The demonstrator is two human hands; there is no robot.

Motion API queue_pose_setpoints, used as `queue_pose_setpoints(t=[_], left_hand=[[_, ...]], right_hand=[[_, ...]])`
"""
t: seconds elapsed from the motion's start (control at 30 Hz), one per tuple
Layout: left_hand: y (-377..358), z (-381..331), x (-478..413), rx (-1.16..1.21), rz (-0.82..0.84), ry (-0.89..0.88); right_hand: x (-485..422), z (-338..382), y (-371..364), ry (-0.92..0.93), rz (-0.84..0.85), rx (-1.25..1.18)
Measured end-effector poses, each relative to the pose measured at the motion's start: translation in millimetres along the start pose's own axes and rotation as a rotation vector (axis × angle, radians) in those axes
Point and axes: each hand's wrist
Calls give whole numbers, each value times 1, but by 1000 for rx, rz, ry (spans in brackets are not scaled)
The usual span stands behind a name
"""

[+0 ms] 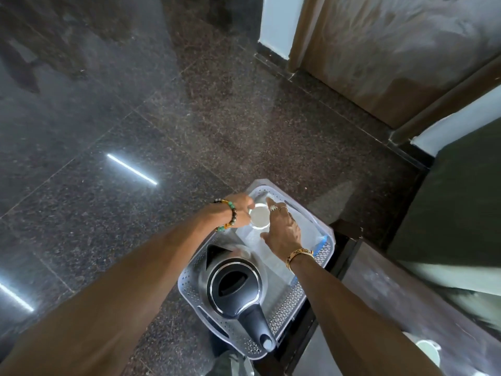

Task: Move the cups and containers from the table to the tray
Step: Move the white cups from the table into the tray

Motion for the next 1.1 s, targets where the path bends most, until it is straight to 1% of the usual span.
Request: queue_pose_setpoints(t=[0.17, 0.27, 0.4, 0.5, 0.63, 0.77, 0.93, 1.1], left_hand=[[14, -27, 31, -34, -148, -55], [15, -64, 54, -7, -226, -137], [-11, -126, 86, 38, -287, -248], [-47, -168, 111, 33, -258, -330], [-104, -210, 141, 37, -245, -384], [-165, -246, 172, 37, -271, -395], [-224, -290, 210, -5, -230, -441], [-267, -331, 248, -19, -292, -460]], right_hand=[[47, -14, 40, -41, -101, -49], [82, -28, 74, -66, -204, -48], [137, -61, 111, -159, -352, -131], [182, -95, 127, -217, -417, -141], [234, -142, 136, -245, -430, -126], [287, -195, 140, -242, -413, -111], [358, -249, 152, -279, -474, -103], [421, -302, 171, -341, -550, -114]])
Point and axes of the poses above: each hand's wrist, its own x-axis away from the middle knuckle, its own y-axis out of the back of the hand, z = x × y, and after that the axes turned 5 degrees about -z, right-handed
